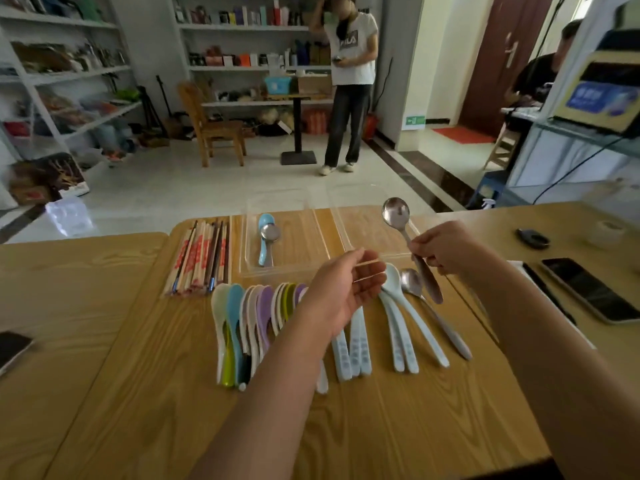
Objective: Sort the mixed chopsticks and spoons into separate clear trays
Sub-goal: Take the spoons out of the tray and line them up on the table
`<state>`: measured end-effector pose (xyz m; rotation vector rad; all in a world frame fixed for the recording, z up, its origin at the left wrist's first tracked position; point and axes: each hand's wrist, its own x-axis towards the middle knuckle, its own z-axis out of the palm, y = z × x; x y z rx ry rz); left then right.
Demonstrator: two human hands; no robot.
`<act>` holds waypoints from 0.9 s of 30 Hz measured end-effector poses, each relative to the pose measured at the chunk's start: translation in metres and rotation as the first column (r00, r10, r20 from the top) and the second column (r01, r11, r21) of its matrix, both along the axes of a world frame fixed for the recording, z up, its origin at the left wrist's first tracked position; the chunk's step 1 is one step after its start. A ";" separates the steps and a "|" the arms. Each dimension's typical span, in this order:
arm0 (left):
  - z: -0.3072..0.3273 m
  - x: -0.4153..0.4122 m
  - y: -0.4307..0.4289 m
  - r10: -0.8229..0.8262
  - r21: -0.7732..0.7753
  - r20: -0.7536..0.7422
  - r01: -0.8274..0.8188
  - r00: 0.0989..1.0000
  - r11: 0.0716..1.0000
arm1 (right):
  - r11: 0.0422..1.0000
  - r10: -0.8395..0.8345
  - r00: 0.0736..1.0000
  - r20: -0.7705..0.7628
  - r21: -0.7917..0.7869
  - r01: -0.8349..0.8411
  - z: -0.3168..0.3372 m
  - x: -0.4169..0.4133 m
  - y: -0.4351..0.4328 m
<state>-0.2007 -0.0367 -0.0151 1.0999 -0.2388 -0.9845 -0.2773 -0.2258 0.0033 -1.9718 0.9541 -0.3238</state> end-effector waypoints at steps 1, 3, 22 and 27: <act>-0.003 -0.009 -0.004 -0.022 0.016 0.004 0.022 1.000 1.000 | 1.000 -0.020 1.000 -0.022 -0.007 0.020 -0.004 -0.013 -0.003; -0.007 -0.024 -0.011 -0.062 0.041 0.012 0.062 0.998 0.997 | 0.998 -0.057 0.994 -0.094 -0.031 0.055 -0.011 -0.032 -0.007; -0.022 -0.036 -0.016 -0.092 0.133 0.017 0.089 0.996 0.987 | 0.988 -0.120 0.937 -0.328 -0.127 0.083 -0.075 -0.042 -0.012; -0.023 -0.030 -0.012 -0.082 0.131 0.006 0.081 0.997 0.988 | 0.985 -0.121 0.946 -0.300 -0.156 0.076 -0.069 -0.037 -0.012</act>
